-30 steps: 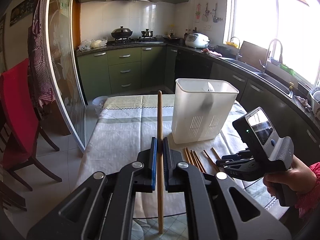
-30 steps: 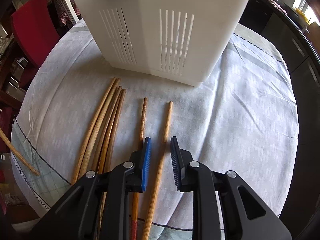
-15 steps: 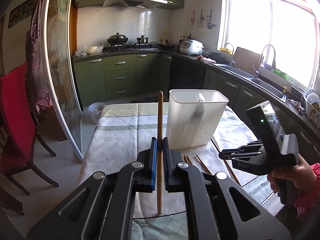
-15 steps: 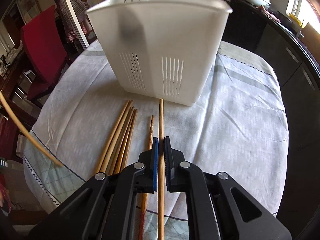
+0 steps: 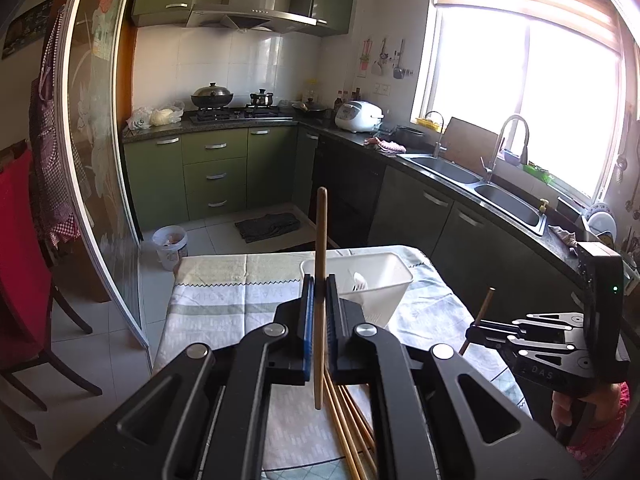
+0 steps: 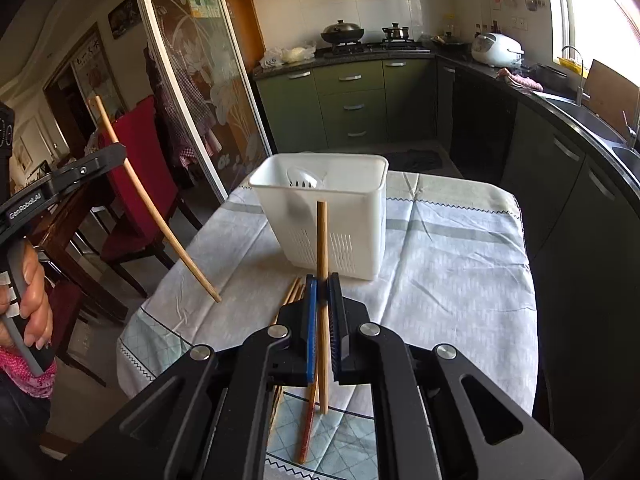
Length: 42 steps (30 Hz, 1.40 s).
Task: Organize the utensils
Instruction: 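Lower the chopstick into the holder with the left gripper while the right gripper inserts its chopstick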
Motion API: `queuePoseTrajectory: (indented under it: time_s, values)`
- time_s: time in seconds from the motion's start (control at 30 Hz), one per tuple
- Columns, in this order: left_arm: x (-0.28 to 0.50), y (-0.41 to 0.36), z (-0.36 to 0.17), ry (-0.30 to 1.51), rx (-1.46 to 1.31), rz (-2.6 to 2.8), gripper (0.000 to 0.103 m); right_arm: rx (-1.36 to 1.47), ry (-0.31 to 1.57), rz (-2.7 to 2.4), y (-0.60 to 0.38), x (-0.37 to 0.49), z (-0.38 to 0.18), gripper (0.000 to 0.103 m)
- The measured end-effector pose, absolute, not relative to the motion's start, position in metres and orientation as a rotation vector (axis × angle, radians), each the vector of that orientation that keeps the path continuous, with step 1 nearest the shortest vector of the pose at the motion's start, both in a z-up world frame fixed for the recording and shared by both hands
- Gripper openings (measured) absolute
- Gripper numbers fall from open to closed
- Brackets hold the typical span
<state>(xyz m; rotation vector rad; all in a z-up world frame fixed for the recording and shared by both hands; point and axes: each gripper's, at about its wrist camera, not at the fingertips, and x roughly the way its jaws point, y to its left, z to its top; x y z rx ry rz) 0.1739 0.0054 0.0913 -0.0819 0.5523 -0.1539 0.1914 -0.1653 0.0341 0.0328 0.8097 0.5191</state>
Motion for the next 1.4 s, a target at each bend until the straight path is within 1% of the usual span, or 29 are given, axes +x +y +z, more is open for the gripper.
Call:
queuePoseTrajectory:
  time_s: [0.3,0.5,0.63,0.87,0.9,0.97,1.03,1.1,1.17,1.3,1.4]
  values:
    - [0.217,-0.007,0.151,0.517,-0.09,-0.169,0.005,0.045,0.719,0.547,-0.179,0.191,0.099,0.006]
    - [0.252,-0.019,0.175,0.461,-0.066,-0.139,0.005,0.026,0.722,0.535,-0.184,0.195,0.12,0.006]
    - [0.281,-0.027,0.159,0.5,-0.048,-0.127,0.005,0.027,0.718,0.526,-0.191,0.199,0.134,0.006]
    - [0.319,-0.031,0.099,0.658,-0.047,-0.123,0.006,0.065,0.676,0.514,-0.2,0.215,0.172,0.006]
    - [0.322,-0.03,0.09,0.68,-0.047,-0.122,0.007,0.075,0.67,0.514,-0.201,0.219,0.178,0.007]
    - [0.324,-0.028,0.077,0.709,-0.047,-0.12,0.018,0.095,0.659,0.508,-0.202,0.229,0.189,0.007]
    - [0.323,-0.023,0.071,0.722,-0.053,-0.123,0.024,0.114,0.644,0.498,-0.202,0.24,0.201,0.007]
    - [0.317,-0.017,0.071,0.723,-0.069,-0.131,0.029,0.132,0.63,0.486,-0.201,0.254,0.21,0.007]
    - [0.306,-0.013,0.076,0.709,-0.079,-0.135,0.036,0.146,0.615,0.469,-0.199,0.268,0.216,0.007]
    - [0.277,-0.002,0.084,0.682,-0.083,-0.142,0.041,0.161,0.637,0.437,-0.19,0.302,0.211,0.007]
    - [0.258,0.004,0.077,0.713,-0.075,-0.152,0.041,0.146,0.699,0.416,-0.178,0.325,0.184,0.007]
